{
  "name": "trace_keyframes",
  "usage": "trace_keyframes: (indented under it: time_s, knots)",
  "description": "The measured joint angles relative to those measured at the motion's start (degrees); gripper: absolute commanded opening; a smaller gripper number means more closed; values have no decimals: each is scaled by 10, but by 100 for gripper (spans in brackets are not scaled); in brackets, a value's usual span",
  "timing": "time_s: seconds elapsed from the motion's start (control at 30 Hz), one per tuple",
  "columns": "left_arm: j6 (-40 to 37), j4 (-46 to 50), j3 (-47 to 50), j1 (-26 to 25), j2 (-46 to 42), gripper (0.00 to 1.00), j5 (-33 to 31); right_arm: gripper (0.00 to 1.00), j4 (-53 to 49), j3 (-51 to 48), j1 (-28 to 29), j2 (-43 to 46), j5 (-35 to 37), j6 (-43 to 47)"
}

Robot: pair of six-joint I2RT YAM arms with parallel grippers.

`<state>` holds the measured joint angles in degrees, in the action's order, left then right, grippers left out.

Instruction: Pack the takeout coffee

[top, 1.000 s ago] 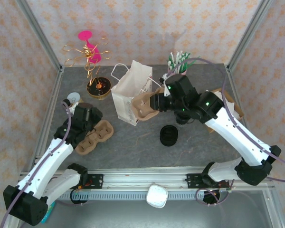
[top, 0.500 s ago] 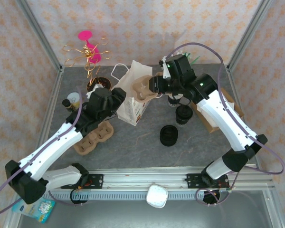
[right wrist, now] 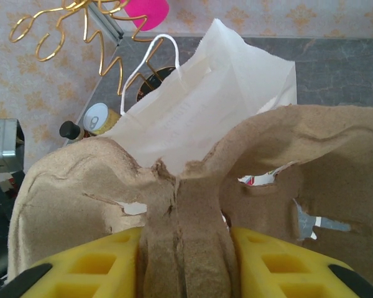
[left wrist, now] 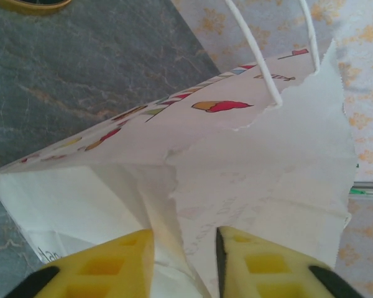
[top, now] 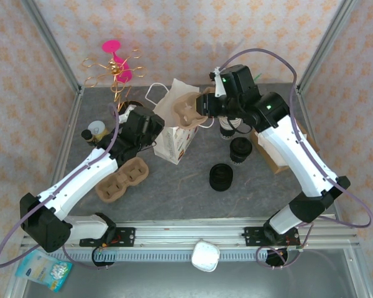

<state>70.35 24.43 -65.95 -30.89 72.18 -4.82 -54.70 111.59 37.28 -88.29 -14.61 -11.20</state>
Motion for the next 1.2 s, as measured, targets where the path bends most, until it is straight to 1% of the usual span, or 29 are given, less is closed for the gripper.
trace_keyframes:
  time_s: [0.03,0.1,0.17,0.33,0.53,0.73,0.93,0.97,1.07,1.13,1.2]
  knots:
    - [-2,3,-1,0,0,15,2,37,-2,6,0,-1,0,2]
    - [-12,9,-1,0,-2,13,5,37,-5,16,0,-3,-1,6]
    - [-17,16,-1,0,-7,7,12,37,-8,20,0,-6,-4,10]
    - [-40,54,-15,0,-23,2,30,36,-23,48,2,-33,-9,17]
    - [-46,71,-7,-1,-61,0,70,35,-42,76,27,-63,-9,19]
    - [-28,76,22,-16,-99,0,117,35,-49,92,54,-70,-10,16]
    - [-16,94,51,-20,-142,0,121,34,-49,80,70,-70,-22,5]
    - [-14,95,57,-20,-152,0,121,34,-49,73,74,-70,-25,3]
    - [-14,100,67,-20,-163,5,122,34,-49,52,80,-70,-34,-2]
    - [-14,108,68,-20,-163,15,121,33,-49,43,81,-70,-37,-4]
    - [-17,116,68,-20,-163,21,117,32,-49,35,80,-70,-39,-8]
